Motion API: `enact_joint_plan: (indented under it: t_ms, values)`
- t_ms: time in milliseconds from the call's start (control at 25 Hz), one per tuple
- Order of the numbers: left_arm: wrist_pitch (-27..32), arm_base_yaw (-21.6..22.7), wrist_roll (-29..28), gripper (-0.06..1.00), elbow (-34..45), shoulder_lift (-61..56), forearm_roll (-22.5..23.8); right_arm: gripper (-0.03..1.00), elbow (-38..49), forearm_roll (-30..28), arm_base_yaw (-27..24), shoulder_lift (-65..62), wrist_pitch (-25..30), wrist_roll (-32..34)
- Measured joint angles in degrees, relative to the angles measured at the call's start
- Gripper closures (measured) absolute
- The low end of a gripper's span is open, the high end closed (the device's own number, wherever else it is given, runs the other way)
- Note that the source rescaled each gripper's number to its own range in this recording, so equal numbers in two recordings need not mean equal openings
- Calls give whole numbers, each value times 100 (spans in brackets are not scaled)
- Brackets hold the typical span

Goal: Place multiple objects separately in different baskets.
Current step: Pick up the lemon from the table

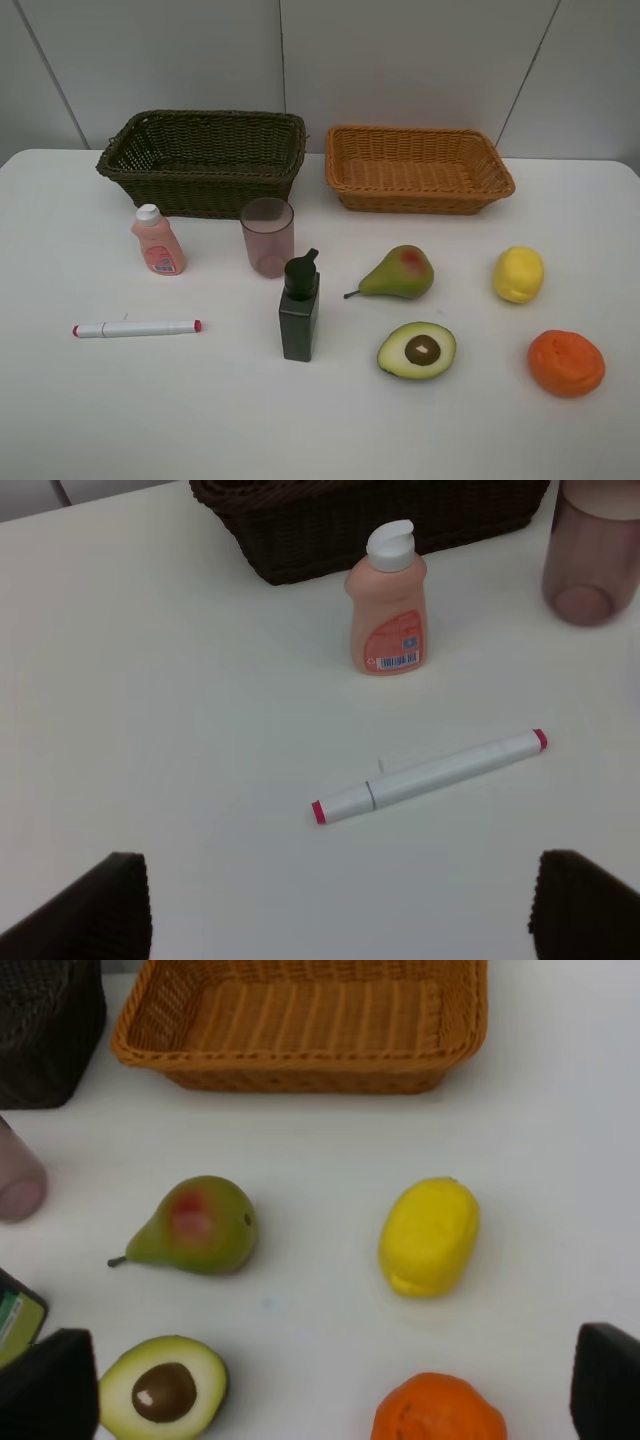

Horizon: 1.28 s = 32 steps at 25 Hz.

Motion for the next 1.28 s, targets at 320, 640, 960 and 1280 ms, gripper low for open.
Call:
enact_joint_plan:
  t_ms: [320, 640, 960, 1280]
  values:
    - [0, 0, 0, -6, 0, 0, 0, -3, -376, 56, 0, 2163, -550, 0]
    - [0, 0, 0, -6, 0, 0, 0, -3, -749, 142, 0, 4066, -1066, 0]
    - [0, 0, 0, -6, 0, 0, 0, -3, -837, 90, 0, 5323, -1741, 7]
    - [0, 0, 0, -6, 0, 0, 0, -3, -843, 24, -13, 6460, -2473, 40]
